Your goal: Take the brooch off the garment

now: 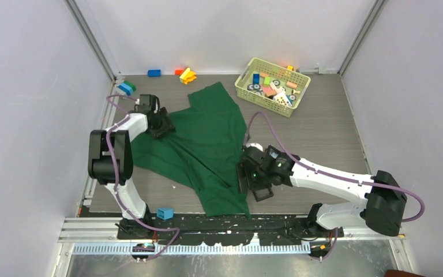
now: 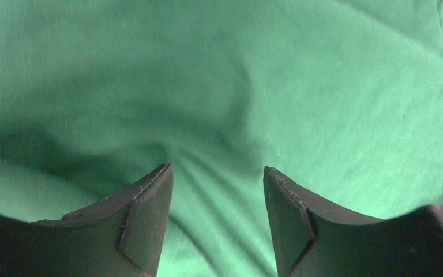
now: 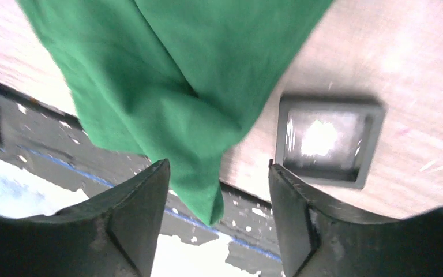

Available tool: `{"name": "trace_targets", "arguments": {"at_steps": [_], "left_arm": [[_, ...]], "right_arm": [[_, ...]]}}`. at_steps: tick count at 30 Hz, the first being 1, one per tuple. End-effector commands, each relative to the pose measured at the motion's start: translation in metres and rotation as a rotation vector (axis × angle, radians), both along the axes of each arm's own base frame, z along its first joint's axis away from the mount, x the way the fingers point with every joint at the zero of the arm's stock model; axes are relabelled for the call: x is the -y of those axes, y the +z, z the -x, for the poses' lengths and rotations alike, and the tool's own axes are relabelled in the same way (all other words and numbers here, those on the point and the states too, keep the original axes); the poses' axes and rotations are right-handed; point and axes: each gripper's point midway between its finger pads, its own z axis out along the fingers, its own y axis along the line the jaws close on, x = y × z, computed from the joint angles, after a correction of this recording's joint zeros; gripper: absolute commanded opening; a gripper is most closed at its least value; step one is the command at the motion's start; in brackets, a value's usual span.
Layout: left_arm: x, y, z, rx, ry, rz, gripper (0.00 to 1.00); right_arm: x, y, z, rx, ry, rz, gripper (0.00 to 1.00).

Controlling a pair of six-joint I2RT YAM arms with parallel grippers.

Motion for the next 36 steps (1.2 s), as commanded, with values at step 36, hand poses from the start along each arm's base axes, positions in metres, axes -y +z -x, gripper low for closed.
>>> {"name": "trace_targets", "arguments": {"at_steps": [36], "left_arm": [[-0.062,0.044,0.038,0.857,-0.094,-0.519,0.97]], "right_arm": [[0.267,0.059,-0.257,1.101,-0.674,0.164,0.75]]}}
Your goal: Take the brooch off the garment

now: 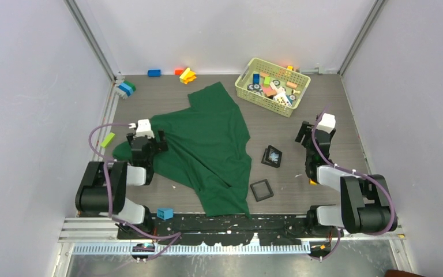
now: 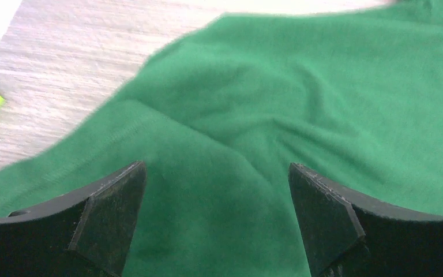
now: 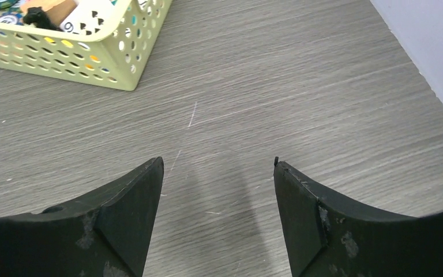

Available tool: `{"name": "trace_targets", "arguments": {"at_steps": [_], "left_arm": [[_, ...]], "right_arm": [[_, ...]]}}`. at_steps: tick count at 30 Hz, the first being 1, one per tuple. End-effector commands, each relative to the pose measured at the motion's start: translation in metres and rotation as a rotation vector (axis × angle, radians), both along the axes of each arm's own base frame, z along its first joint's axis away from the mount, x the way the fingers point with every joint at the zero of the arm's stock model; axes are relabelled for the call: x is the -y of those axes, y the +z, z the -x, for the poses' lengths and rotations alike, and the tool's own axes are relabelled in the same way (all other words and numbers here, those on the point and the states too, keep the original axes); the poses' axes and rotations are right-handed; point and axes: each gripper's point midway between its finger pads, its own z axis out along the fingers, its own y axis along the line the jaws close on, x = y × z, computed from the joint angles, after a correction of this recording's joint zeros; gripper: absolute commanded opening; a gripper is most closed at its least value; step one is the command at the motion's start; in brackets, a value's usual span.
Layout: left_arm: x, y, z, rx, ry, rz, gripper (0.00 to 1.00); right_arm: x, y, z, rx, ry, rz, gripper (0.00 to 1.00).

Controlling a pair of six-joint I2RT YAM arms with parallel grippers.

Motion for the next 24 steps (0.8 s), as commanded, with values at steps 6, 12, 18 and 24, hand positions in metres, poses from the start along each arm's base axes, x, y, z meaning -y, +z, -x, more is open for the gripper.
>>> {"name": "trace_targets", "arguments": {"at_steps": [6,12,18,24], "left_arm": [[0.0,0.011,-0.024,0.102,-0.016,-0.02,0.98],[0.0,0.011,-0.024,0.1,-0.017,-0.02,1.0],[0.001,0.011,-0.024,0.1,-0.024,-0.021,1.0],[0.022,0.008,-0.03,0.065,-0.164,-0.034,1.0]], "right_arm": [[-0.001,0.016,-0.008,0.177,0.006,-0.025,0.76],[0.015,-0.012,-0.023,0.101,-0.099,-0.04,0.83],[-0.003,-0.018,-0.028,0.047,0.027,-0.028,1.0],[-0.004,-0.018,-0.029,0.055,0.034,-0.032,1.0]]}}
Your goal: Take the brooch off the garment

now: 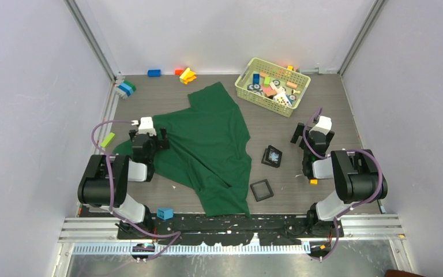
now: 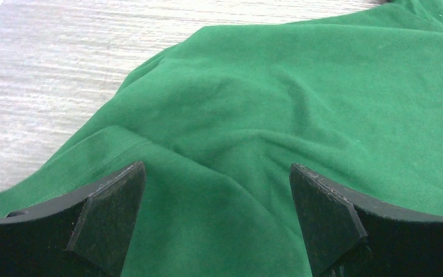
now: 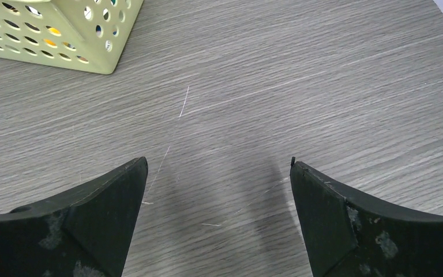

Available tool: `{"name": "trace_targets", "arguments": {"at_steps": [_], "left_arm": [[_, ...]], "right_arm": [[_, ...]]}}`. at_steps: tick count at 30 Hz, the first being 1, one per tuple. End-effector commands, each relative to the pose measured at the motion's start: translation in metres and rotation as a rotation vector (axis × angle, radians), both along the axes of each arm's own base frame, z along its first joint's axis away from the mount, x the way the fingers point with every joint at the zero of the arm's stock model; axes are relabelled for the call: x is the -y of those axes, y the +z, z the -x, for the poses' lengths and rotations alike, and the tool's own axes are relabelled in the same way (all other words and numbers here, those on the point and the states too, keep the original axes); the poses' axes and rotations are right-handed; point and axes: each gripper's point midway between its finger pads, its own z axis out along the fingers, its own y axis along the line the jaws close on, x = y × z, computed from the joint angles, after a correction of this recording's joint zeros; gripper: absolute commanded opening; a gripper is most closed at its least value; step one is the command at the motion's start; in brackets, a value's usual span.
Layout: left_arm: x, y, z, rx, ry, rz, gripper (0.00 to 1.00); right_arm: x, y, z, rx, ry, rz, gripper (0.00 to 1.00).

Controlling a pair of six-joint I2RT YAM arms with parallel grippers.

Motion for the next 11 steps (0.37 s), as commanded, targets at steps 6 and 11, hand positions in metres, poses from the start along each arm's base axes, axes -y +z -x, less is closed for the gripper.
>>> {"name": "trace_targets", "arguments": {"at_steps": [6,11], "left_arm": [[0.0172,0.0183,-0.016,0.039,-0.132,-0.035,1.0],[0.0171,0.0183,-0.0159,0.039,-0.133,-0.037,1.0]], "right_arm": [[-0.005,0.0249,-0.0143,0.09,0.029,-0.013,1.0],[-0.0048,0.0246,-0.0144,0.089,0.029,-0.013,1.0]]}}
